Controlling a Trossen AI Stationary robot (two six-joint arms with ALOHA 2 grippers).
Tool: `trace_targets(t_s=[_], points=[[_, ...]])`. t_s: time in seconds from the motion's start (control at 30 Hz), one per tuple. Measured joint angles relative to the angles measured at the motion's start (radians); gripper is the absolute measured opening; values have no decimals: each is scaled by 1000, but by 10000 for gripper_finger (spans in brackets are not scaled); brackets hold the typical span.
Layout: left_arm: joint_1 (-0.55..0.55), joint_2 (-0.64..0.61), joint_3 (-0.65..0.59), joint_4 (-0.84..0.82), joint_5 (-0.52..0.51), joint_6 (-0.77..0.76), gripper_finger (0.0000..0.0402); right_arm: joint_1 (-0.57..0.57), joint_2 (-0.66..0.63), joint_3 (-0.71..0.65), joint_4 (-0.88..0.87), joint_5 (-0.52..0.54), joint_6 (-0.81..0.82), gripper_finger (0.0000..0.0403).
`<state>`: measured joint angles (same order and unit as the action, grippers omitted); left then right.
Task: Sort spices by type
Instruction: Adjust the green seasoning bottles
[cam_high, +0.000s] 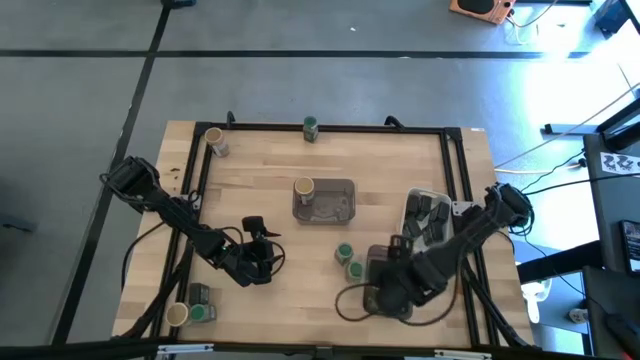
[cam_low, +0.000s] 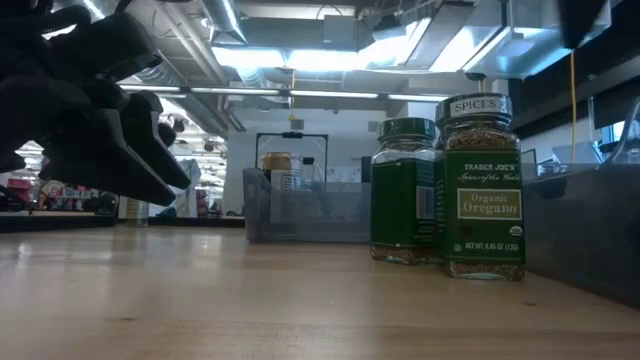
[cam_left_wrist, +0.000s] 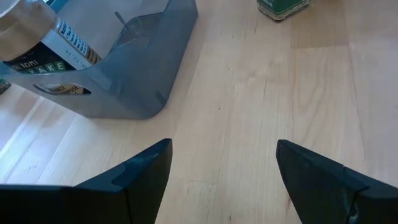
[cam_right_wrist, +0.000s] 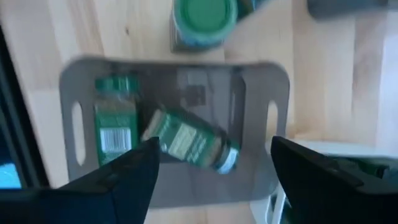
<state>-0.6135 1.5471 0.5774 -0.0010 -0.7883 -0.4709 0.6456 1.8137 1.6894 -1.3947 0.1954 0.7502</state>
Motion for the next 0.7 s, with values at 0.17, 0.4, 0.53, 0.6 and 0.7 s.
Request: trace_targets(t_s=[0.17,0.4,0.53,0.6,0.7], points=[[0,0,0,0,0,-3,285,51,1,-70,-2,2,31,302],[0,0,0,5,0,-4,285,84,1,-216,18,-1,-31,302],[1,0,0,5,0,-3,285,80,1,-281,113,-9,-129,302],[1,0,0,5,0,-2,285,80,1,-308,169,-5,-198,302],[1,0,0,5,0,-2,285,81,1,-344,246,-11,-260,302]])
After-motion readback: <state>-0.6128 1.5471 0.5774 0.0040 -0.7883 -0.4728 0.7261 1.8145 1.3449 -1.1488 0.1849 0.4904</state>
